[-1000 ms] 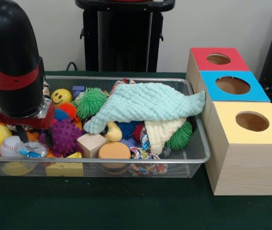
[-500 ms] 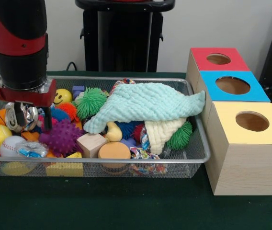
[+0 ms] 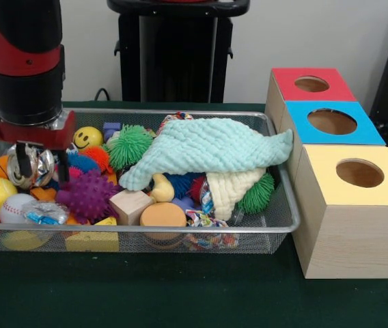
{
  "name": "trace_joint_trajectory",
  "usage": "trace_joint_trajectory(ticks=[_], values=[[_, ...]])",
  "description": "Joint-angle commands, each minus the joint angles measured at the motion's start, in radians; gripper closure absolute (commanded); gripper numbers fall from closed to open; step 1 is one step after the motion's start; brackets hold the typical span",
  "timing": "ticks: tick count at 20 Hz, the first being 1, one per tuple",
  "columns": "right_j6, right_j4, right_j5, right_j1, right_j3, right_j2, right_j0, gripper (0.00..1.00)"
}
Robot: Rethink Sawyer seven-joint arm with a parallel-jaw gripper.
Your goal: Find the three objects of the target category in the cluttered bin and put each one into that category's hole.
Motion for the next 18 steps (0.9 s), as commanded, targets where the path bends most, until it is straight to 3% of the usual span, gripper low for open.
trace_joint_trajectory(ticks=[1, 8, 18], values=[[-0.031, -0.024, -0.072, 0.048, 0.038, 0.048, -0.043, 0.0], [-0.03, -0.027, -0.042, 0.136, -0.098, 0.055, -0.029, 0.0], [-0.055, -0.022, -0.006, 0.152, -0.184, 0.064, -0.012, 0.0]])
